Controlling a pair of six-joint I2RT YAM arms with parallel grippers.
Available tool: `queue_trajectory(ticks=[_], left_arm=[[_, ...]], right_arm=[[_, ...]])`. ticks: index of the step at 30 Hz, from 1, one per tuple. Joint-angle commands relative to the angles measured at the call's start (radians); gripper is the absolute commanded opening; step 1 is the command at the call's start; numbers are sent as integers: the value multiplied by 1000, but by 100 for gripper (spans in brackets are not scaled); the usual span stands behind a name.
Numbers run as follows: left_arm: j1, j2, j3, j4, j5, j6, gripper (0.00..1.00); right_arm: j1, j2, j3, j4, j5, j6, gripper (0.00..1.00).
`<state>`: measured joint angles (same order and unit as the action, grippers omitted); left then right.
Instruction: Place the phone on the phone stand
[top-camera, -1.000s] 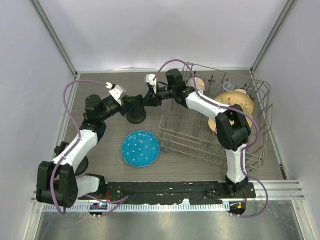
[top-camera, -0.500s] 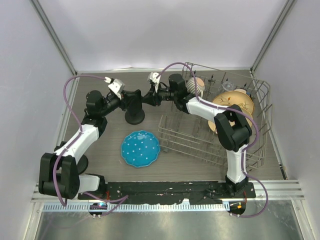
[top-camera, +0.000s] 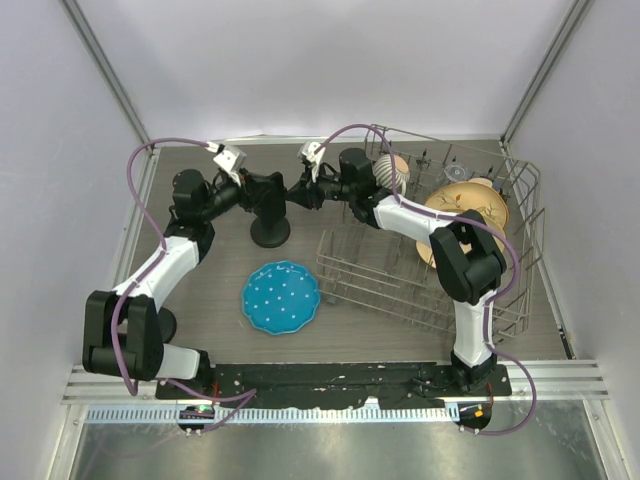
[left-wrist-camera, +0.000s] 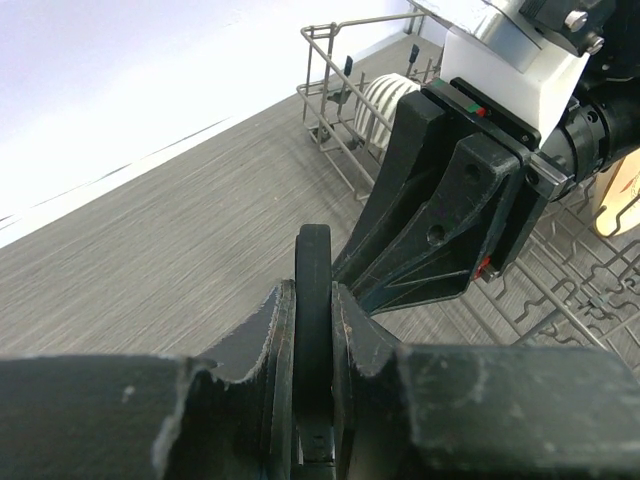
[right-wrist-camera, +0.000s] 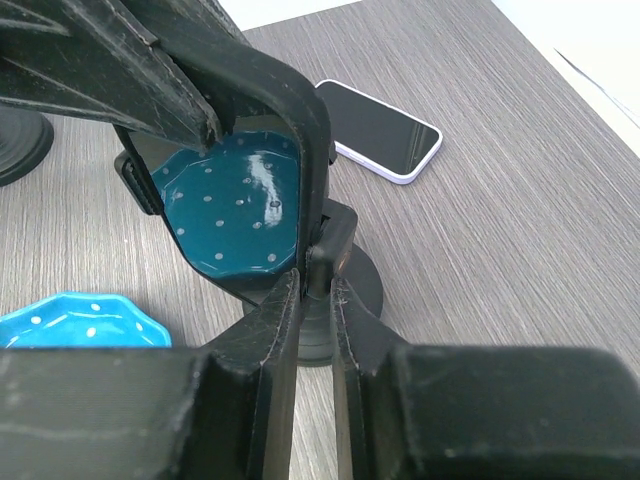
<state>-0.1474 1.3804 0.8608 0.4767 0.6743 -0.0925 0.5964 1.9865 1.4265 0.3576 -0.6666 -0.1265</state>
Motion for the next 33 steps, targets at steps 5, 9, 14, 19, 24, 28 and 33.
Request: queue_trajectory(ticks=[5, 9, 14, 19, 24, 28, 33], left_arm=[[2, -4, 21, -33, -53, -3, 36], [3, -27, 6, -32, -65, -3, 54], [3, -67, -5, -50, -94, -3, 61], [3, -90, 6, -90, -84, -9, 63], [-1, -84, 32, -134, -67, -36, 66], [-14, -75, 64, -213, -90, -15, 65], [-20, -70, 61, -199, -97, -29, 51]], right_arm=[[2, -95, -23, 119, -36, 19, 1], [0, -107, -40, 142, -53, 21, 1], [-4, -121, -37, 87, -48, -16, 8], [-23, -160, -43, 27, -27, -35, 51], [-49, -181, -43, -14, -13, -24, 58], [-67, -199, -51, -22, -10, -18, 58], [-76, -212, -67, -11, -8, -10, 58]])
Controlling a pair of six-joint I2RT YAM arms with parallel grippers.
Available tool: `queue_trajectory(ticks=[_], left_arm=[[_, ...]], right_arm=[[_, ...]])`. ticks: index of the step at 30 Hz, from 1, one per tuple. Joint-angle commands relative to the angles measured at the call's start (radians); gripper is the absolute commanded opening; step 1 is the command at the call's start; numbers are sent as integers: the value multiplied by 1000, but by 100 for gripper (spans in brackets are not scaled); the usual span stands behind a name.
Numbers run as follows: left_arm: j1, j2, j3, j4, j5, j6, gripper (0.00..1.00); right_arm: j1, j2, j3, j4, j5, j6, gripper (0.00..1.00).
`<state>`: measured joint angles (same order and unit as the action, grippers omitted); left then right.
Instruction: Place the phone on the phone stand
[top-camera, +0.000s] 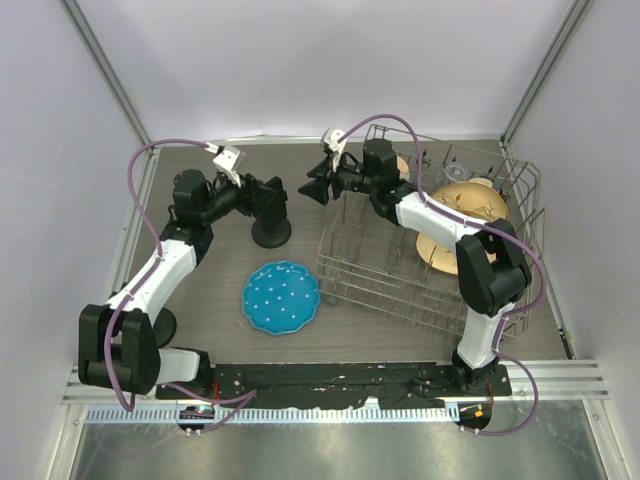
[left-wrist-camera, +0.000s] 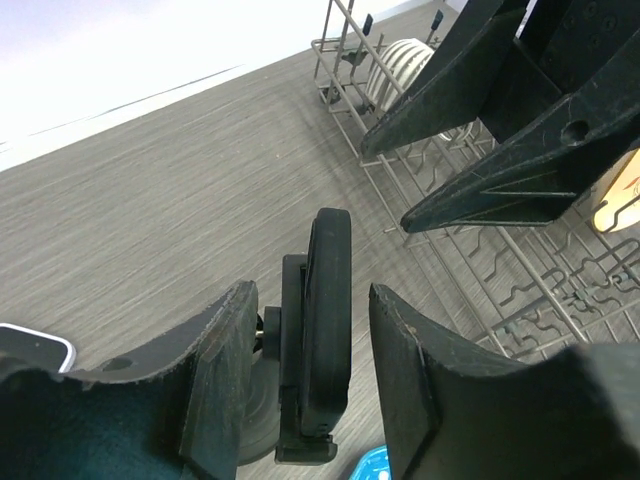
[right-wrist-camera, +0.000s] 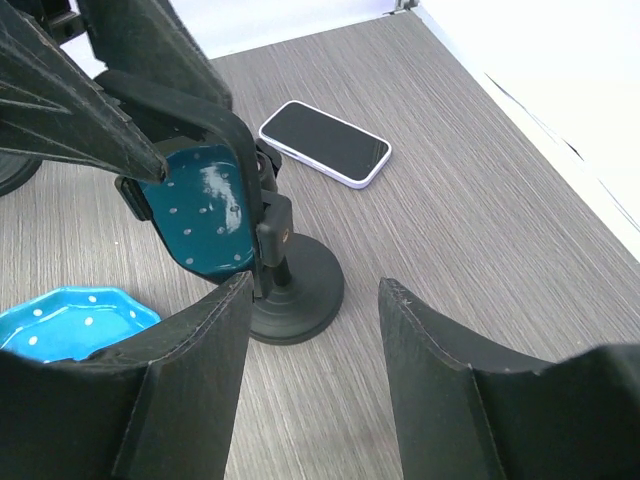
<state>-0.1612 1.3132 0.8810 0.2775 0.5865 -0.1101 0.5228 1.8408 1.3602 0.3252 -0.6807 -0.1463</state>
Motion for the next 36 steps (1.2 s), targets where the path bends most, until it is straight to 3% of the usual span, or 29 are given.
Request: queue_trajectory(ticks=[1, 6, 9, 15, 17, 18, 19, 20, 21, 22, 26, 31, 36], left_arm=[[-8, -3, 42, 0, -10, -13, 50], [-12, 15, 59, -29, 6, -7, 30], [-11, 20, 78, -61, 51, 21, 6], [0, 32, 110, -147, 165, 105, 0], [-1, 28, 115, -155, 145, 98, 18], [-1, 26, 119, -165, 74, 78, 32], [-1, 23, 131, -173, 38, 60, 53], [-9, 15, 139, -182, -5, 35, 63], [-17, 11, 176, -225, -128, 17, 69], [-20, 9, 200, -253, -163, -12, 73], [-17, 17, 360, -512, -433, -215, 80], [-18, -18, 460, -741, -559, -400, 81], [-41, -29, 539, -923, -614, -560, 74]], right_arm=[[-4, -66, -1, 18, 7, 10, 58], [-10, -77, -4, 3, 13, 1, 58], [-10, -83, -3, -8, 6, -6, 58], [-10, -86, -4, -18, -6, -13, 58], [-10, -87, -4, -20, -8, -13, 58], [-10, -87, -3, -20, -8, -15, 58], [-10, -91, -6, -21, -3, -16, 58], [-10, -94, -6, -23, 0, -18, 58], [-12, -95, -9, -25, 3, -22, 58], [-12, -98, -9, -29, 7, -24, 58], [-15, -106, -13, -34, 15, -29, 58], [-23, -133, -42, -12, 20, -21, 58], [-40, -176, -78, 5, 33, -18, 59]])
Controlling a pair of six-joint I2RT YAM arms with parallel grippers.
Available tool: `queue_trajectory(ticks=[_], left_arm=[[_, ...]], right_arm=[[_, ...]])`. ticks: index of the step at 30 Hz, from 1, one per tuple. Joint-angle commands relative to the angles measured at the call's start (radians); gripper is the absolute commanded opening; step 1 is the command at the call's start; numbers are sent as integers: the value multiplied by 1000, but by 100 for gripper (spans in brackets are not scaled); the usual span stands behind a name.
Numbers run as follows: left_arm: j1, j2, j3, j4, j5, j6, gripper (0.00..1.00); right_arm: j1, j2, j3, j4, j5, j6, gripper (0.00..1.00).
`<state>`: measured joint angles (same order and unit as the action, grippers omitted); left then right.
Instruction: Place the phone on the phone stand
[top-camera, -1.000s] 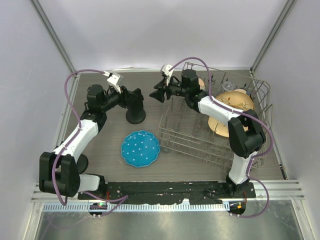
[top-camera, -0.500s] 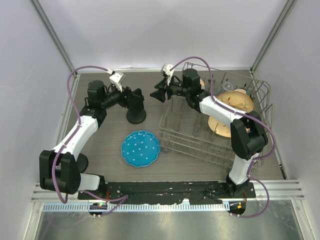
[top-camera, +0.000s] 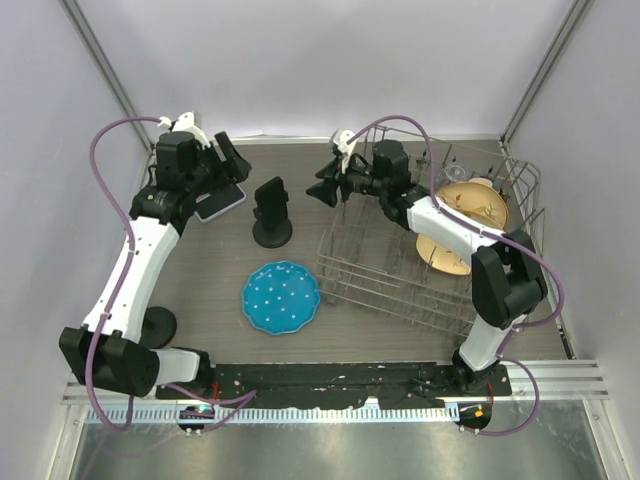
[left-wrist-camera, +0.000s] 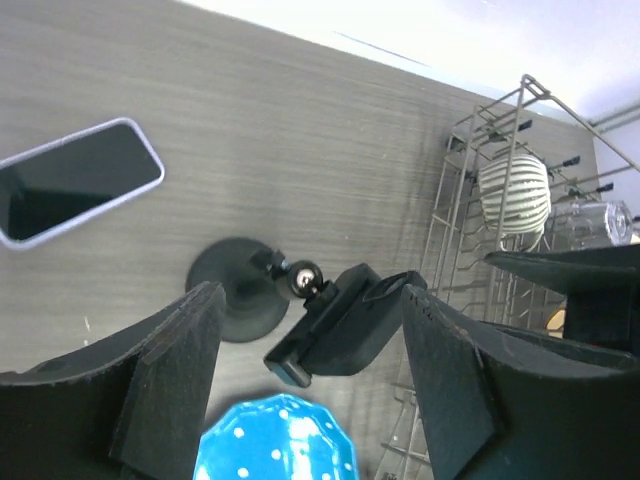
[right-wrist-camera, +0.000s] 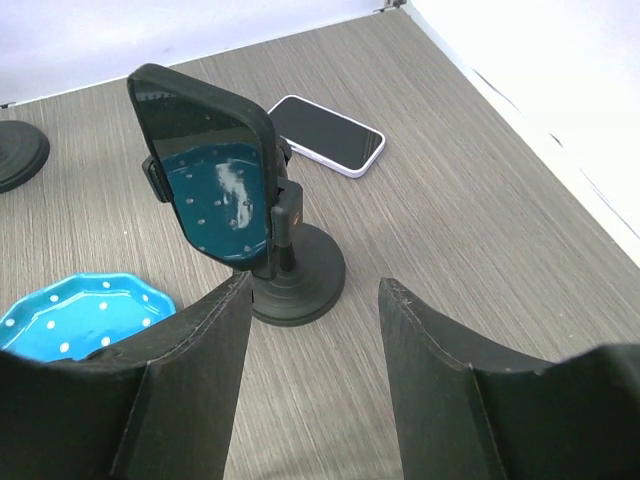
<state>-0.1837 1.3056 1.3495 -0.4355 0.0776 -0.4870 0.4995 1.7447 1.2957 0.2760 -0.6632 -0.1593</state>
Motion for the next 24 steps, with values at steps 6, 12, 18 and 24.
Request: queue_trajectory(ticks=[6, 12, 18, 24], left_arm=[[-253, 50, 249, -431, -425, -229, 75], [-401, 109, 295, -539, -614, -415, 76], [-439, 196, 440, -672, -725, -571, 98], [-461, 345, 609, -882, -799, -745, 100]], right_arm=[[-38, -115, -50, 54, 19, -3, 59], [-53, -125, -64, 40, 43, -5, 59], [-81, -149, -104, 74, 33, 10, 59], [-114, -163, -133, 107, 14, 41, 59]])
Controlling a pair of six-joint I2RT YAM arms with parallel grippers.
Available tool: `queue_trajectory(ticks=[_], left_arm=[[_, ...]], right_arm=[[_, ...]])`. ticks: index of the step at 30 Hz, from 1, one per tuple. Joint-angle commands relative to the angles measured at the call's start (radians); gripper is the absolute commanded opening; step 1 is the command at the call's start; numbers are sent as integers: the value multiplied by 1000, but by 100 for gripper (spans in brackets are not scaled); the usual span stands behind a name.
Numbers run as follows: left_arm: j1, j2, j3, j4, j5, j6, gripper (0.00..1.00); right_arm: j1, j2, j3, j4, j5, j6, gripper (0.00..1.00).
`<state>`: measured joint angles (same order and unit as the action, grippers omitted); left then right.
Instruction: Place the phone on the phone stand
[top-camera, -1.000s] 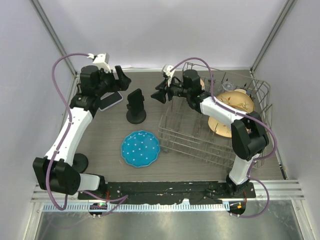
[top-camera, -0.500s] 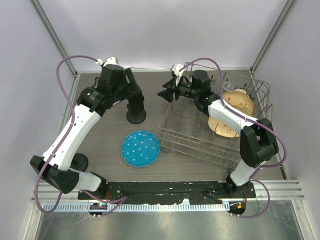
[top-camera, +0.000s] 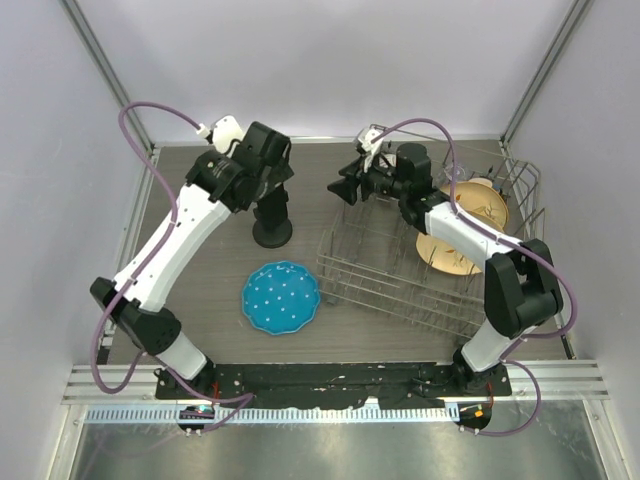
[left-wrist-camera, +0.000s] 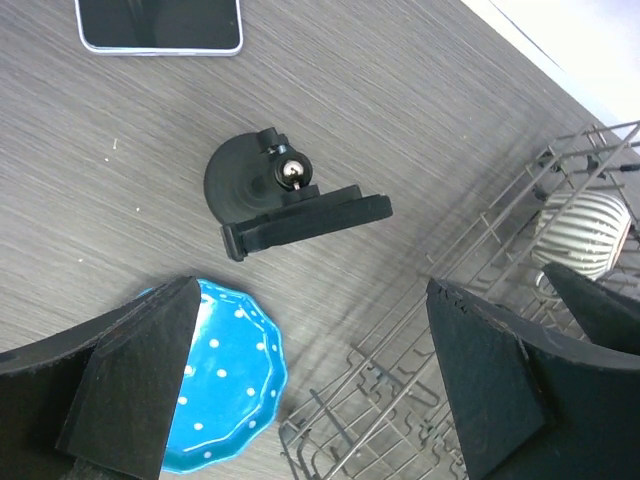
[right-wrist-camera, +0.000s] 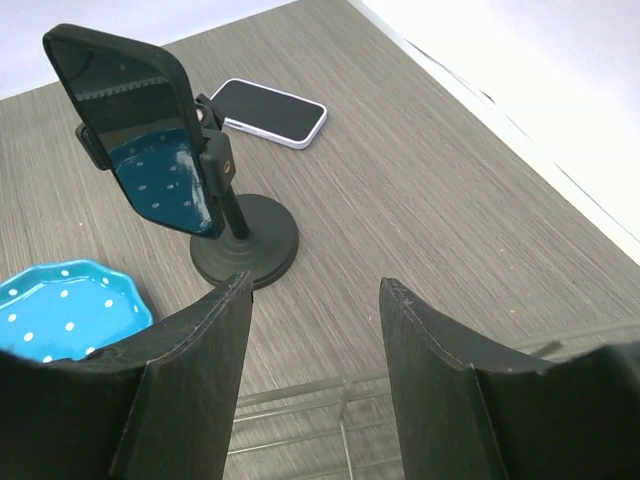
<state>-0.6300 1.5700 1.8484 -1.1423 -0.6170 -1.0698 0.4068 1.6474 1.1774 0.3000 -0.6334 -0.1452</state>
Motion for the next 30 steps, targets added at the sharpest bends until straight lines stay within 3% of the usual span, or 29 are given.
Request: queue_trajectory(ticks=[1, 5, 8, 13, 21, 30], left_arm=[[-14, 108, 139, -256, -102, -230, 100], [-17, 283, 410, -468, -119, -314, 100], [-28, 366, 511, -519, -135, -292, 100], [-36, 378, 497, -517, -158, -320, 100], [-54, 299, 463, -513, -207, -216, 100], [-54, 177, 265, -513, -187, -262, 100]], right_arm=[[-26, -69, -18, 87, -17, 29, 59], [-45, -75, -33, 111, -29, 50, 59], [-52, -75, -41, 122, -37, 58, 59], [-65, -77, -45, 128, -43, 67, 59], [-69, -72, -50, 139, -49, 76, 59], [-71, -61, -45, 143, -65, 91, 59]])
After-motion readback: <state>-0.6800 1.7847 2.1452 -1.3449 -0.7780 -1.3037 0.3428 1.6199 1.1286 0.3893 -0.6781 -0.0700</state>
